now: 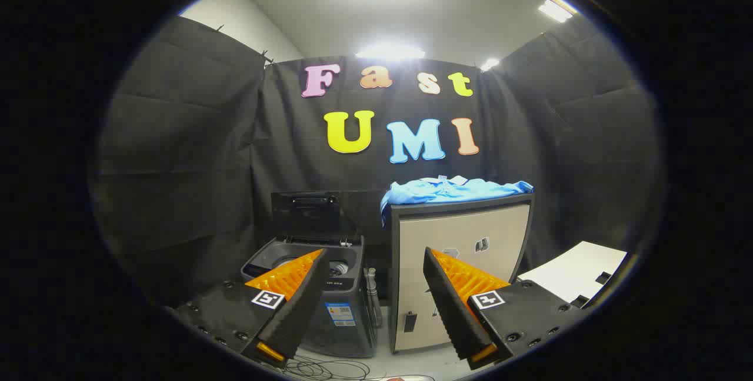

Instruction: Put the clothes into the washing machine and then close the washing machine lid.

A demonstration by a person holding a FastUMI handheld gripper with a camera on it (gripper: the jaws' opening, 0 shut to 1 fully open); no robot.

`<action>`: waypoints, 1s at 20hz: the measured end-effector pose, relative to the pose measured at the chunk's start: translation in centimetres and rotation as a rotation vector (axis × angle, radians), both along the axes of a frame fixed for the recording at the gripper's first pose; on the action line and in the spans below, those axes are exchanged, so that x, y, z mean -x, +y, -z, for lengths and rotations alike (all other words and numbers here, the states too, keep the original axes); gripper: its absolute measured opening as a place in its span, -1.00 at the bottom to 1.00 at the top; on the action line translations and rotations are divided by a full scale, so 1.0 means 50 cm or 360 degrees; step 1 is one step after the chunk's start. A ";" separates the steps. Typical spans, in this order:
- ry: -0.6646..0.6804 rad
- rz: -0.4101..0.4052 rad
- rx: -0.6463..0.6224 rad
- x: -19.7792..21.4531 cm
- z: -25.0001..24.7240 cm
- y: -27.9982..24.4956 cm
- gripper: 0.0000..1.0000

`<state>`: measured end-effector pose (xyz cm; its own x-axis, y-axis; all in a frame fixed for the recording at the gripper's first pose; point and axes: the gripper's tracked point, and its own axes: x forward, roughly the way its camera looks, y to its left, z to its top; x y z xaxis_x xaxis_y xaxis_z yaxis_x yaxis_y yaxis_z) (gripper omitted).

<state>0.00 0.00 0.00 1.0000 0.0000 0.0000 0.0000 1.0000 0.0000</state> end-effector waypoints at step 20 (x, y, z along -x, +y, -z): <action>-0.0018 -0.0037 0.0032 0.021 -0.015 0.015 0.98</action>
